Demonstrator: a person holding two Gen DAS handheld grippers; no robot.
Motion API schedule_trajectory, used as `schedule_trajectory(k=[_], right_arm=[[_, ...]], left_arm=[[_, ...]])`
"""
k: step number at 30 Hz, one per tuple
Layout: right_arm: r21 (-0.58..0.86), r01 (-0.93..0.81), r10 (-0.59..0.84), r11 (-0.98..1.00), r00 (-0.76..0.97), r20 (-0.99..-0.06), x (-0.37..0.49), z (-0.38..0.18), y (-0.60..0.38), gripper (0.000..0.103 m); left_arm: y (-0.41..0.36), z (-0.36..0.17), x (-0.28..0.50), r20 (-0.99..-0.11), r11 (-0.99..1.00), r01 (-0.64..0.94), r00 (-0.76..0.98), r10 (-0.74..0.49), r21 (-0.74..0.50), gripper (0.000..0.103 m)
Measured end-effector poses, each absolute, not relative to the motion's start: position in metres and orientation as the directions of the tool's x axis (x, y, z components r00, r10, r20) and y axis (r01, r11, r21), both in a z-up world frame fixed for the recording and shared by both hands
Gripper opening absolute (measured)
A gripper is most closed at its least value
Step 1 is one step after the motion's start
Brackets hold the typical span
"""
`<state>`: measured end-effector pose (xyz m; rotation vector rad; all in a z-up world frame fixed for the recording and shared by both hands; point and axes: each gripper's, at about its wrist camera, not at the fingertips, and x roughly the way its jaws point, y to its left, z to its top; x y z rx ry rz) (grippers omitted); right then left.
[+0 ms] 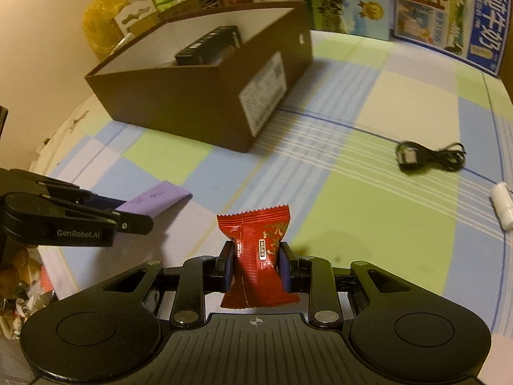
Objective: Organize objects
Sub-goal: 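Carry the purple tube and red candy packet toward the brown box with both tools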
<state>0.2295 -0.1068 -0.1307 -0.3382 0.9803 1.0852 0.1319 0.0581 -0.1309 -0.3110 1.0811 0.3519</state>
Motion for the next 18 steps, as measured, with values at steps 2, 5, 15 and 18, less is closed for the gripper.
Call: schedule_trajectory(k=[2, 5, 15, 18], right_arm=[[0.213, -0.861, 0.585, 0.461, 0.114, -0.803, 0.226, -0.130, -0.102, 0.025], [0.211, -0.862, 0.585, 0.461, 0.116, -0.803, 0.223, -0.129, -0.097, 0.025], [0.226, -0.860, 0.621, 0.457, 0.127, -0.774, 0.221, -0.108, -0.088, 0.025], [0.234, -0.863, 0.640, 0.447, 0.127, -0.758, 0.219, -0.099, -0.082, 0.025]], left_arm=[[0.065, -0.132, 0.126, -0.898, 0.896, -0.438, 0.420, 0.130, -0.075, 0.028], [0.072, -0.134, 0.120, -0.901, 0.892, -0.445, 0.415, 0.126, -0.080, 0.027], [0.085, -0.107, 0.109, -0.870, 0.895, -0.434, 0.475, 0.131, -0.103, 0.027], [0.090, -0.094, 0.104, -0.856, 0.895, -0.432, 0.498, 0.135, -0.110, 0.027]])
